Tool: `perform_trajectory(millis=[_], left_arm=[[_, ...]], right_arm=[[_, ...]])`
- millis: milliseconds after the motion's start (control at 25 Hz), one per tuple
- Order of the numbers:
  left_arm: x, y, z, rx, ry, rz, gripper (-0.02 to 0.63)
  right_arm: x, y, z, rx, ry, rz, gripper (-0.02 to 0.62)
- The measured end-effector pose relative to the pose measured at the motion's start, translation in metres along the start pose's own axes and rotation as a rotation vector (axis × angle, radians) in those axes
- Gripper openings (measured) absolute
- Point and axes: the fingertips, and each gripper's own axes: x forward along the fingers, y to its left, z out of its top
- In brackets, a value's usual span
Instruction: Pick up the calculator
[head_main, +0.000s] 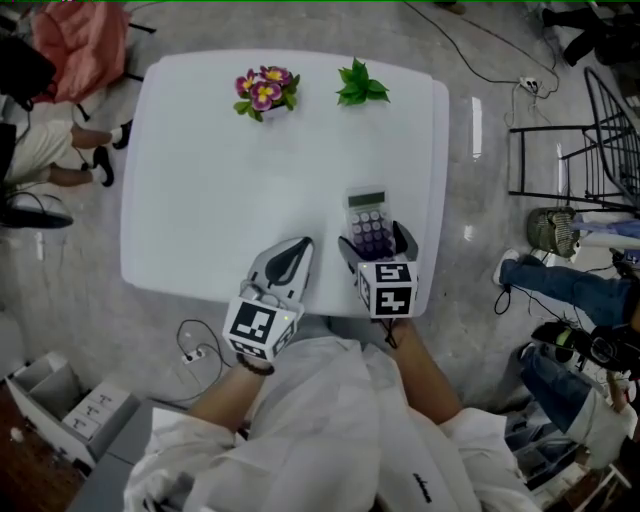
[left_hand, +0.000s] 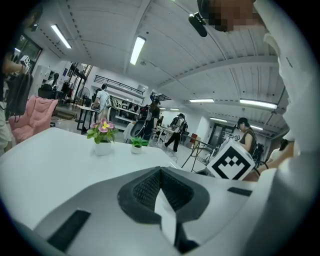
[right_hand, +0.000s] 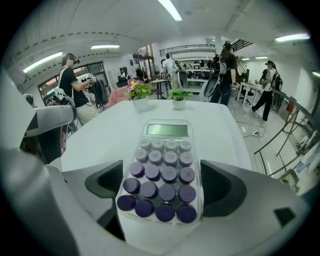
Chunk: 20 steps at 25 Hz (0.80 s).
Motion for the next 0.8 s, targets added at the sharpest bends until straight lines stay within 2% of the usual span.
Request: perform_trajectory(millis=[480, 800], left_arm=[[-0.004, -0.013, 0.05, 0.045, -0.089, 0.001, 0.017], [-0.016, -0.031, 0.107, 0.088, -0.198, -0.018, 0.017]], right_arm=[[-0.087, -0.004, 0.093, 0.007, -0.299, 0.014, 0.495], [-0.166, -0.002, 0.157, 0.011, -0.534, 0.022, 0.495]])
